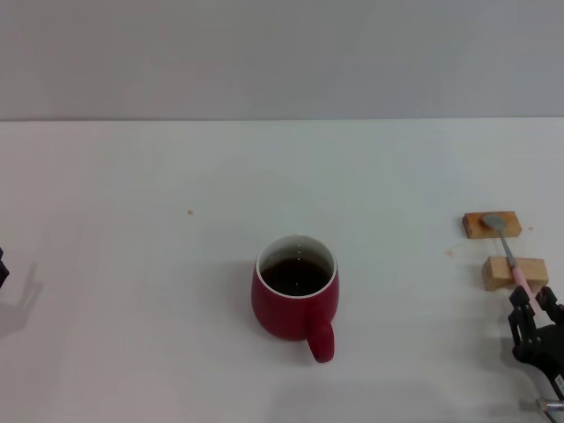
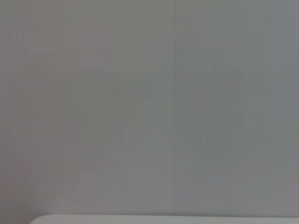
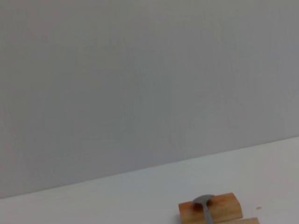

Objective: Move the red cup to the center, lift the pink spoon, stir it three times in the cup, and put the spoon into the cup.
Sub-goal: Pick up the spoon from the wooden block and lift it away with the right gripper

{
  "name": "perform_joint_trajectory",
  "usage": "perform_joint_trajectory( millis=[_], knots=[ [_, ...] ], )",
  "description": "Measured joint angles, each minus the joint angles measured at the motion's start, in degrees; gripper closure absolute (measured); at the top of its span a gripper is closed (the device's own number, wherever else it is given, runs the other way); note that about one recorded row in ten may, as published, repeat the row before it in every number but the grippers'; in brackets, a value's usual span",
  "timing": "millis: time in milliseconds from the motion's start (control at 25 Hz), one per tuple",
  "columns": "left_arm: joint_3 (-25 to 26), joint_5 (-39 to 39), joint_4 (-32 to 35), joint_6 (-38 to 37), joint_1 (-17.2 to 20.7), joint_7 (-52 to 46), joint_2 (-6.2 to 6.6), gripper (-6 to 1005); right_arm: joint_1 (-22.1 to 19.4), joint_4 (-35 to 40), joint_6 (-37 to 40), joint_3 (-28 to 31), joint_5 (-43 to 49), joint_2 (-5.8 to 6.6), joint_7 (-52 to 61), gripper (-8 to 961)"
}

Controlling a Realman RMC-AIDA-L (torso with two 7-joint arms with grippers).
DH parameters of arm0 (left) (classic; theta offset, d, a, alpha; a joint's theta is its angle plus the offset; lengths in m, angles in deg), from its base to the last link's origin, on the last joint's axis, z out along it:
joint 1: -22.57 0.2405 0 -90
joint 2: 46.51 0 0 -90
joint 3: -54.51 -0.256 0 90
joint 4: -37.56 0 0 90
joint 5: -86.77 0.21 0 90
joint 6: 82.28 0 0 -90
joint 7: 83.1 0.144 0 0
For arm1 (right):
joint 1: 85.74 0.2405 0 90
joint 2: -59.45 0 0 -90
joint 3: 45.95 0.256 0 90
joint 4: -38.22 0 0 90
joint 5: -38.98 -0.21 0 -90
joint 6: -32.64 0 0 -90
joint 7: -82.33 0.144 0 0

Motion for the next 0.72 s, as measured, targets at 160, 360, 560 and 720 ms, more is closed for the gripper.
perform_joint_trajectory(
  millis=[160,360,560,720],
  knots=[
    [0.0,0.0,0.0,0.0,0.1,0.0,0.04,147,0.0,0.0,-0.2,0.1,0.0,-0.02,0.0,699],
    [0.0,0.0,0.0,0.0,0.2,0.1,0.09,147,-0.4,0.0,0.1,0.5,-0.4,-0.15,0.0,757],
    [0.0,0.0,0.0,0.0,0.4,0.2,0.09,147,-0.8,0.0,0.4,0.5,-0.2,-0.18,0.0,797],
    [0.0,0.0,0.0,0.0,0.4,0.2,0.09,147,-0.8,-0.3,0.5,0.4,0.0,-0.18,-0.5,829]
  ],
)
